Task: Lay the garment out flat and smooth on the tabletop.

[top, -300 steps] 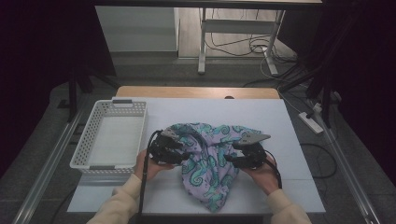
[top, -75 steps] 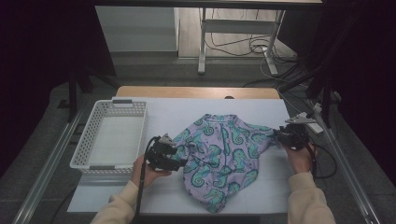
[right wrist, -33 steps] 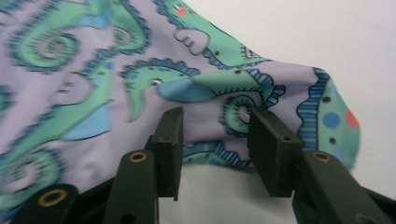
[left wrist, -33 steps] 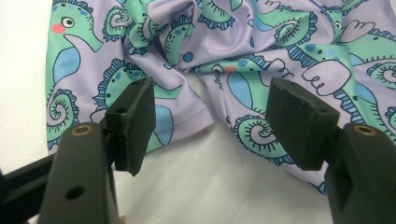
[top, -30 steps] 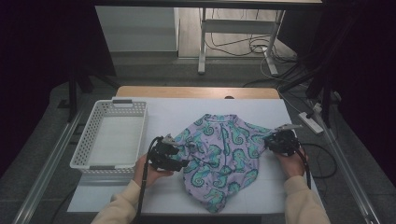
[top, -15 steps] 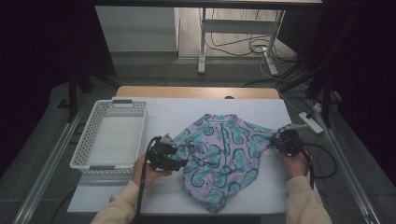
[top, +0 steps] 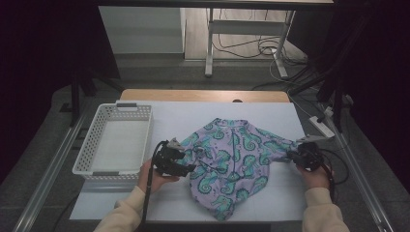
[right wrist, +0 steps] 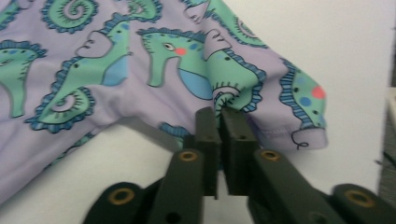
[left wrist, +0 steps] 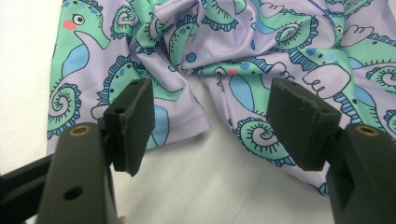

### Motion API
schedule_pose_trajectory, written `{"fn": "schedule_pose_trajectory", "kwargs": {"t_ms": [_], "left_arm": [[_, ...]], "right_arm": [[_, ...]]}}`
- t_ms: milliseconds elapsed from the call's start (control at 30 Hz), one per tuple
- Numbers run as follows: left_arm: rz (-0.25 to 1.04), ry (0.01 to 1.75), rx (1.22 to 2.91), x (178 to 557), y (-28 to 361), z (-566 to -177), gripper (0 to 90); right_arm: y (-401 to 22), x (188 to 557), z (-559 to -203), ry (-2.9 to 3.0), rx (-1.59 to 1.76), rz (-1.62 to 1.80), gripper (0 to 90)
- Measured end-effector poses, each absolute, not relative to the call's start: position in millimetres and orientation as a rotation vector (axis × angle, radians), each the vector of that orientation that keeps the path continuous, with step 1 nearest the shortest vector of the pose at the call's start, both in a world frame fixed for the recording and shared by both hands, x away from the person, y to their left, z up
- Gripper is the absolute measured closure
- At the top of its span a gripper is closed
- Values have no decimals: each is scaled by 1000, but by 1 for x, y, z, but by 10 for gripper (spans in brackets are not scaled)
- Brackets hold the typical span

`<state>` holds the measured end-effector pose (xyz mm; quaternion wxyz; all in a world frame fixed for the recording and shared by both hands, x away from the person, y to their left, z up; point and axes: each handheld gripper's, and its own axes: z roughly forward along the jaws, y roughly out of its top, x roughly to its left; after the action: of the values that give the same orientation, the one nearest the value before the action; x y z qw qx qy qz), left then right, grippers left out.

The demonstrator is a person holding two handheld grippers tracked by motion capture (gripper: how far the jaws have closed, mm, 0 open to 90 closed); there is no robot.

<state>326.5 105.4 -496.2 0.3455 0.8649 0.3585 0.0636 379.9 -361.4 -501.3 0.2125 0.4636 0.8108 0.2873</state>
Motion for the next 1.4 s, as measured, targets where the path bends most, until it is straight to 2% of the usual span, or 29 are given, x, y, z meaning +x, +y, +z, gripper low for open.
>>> {"fn": "schedule_pose_trajectory", "kwargs": {"t_ms": [100,233,467,733,1000,1133,1300,1400], "left_arm": [[166,931,2243,326,105,-496,329],[169,930,2245,326,105,-496,329],[172,930,2243,325,105,-495,329],[171,932,2243,325,105,-495,329],[168,930,2252,325,104,-497,328],[168,933,2250,325,105,-498,328],[171,933,2255,326,107,-498,328],[171,935,2257,326,107,-498,328]], "right_arm": [[-363,377,-496,2203,1280,830,670],[-365,374,-488,2162,1276,884,605],[-363,374,-483,2143,1258,900,578],[-390,381,-498,2089,1404,816,561],[-396,405,-511,2062,1456,819,549],[-398,419,-514,2073,1479,830,580],[-392,427,-520,2113,1456,819,716],[-393,427,-519,2139,1454,842,840]]}}
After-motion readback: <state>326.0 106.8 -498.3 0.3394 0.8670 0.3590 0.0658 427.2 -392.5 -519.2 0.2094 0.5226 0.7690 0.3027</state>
